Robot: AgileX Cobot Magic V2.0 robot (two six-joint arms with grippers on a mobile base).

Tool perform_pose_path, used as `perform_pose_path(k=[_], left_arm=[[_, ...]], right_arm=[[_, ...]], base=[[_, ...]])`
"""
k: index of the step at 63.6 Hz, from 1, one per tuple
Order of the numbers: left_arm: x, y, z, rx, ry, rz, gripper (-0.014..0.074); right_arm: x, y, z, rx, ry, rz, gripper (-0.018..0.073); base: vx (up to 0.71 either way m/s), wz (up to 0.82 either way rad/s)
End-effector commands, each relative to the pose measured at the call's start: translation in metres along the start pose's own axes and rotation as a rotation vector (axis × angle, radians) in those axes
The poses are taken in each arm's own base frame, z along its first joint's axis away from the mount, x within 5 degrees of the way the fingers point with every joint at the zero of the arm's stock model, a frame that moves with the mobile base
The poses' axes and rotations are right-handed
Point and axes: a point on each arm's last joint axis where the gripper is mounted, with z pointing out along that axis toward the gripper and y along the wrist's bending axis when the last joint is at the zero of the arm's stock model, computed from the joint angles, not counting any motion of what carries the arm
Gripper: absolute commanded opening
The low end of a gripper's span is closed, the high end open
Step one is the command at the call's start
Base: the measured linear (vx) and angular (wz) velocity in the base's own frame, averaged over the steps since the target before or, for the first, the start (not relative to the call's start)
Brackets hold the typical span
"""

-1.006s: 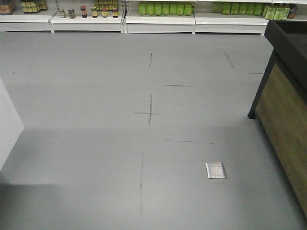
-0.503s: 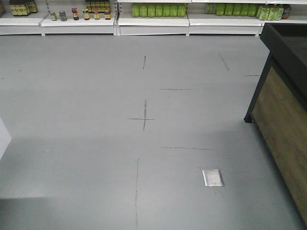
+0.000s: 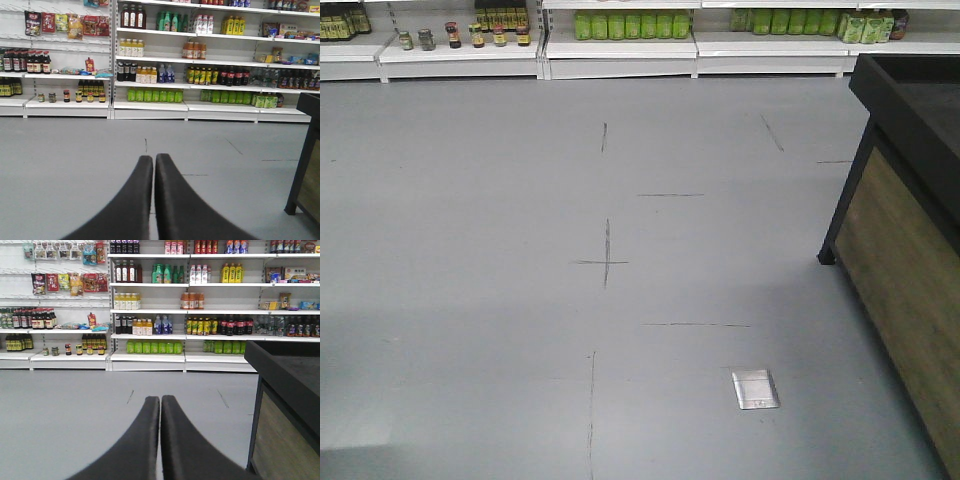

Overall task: Pick three apples into basket with both arms
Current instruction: 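Drive the base forward along the aisle toward the fruit tables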

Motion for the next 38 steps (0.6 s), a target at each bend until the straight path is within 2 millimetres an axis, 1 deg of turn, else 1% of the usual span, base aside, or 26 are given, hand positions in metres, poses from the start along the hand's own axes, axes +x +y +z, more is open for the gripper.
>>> perform_pose_path(k=[1,38], left_arm=[[-0.0060,-0.0009,-0.0014,0.012,-0.082,-0.015,-0.0006],[-0.0060,-0.0009,-0.0014,0.012,-0.082,-0.015,-0.0006]], right_arm=[[-0.0028,0.0000,-0.0009,0.006,-0.074,-0.018,-0.0008],[-0.0028,0.0000,-0.0009,0.006,-0.074,-0.018,-0.0008]], base=[[0.15,-0.07],[0.15,-0.07]])
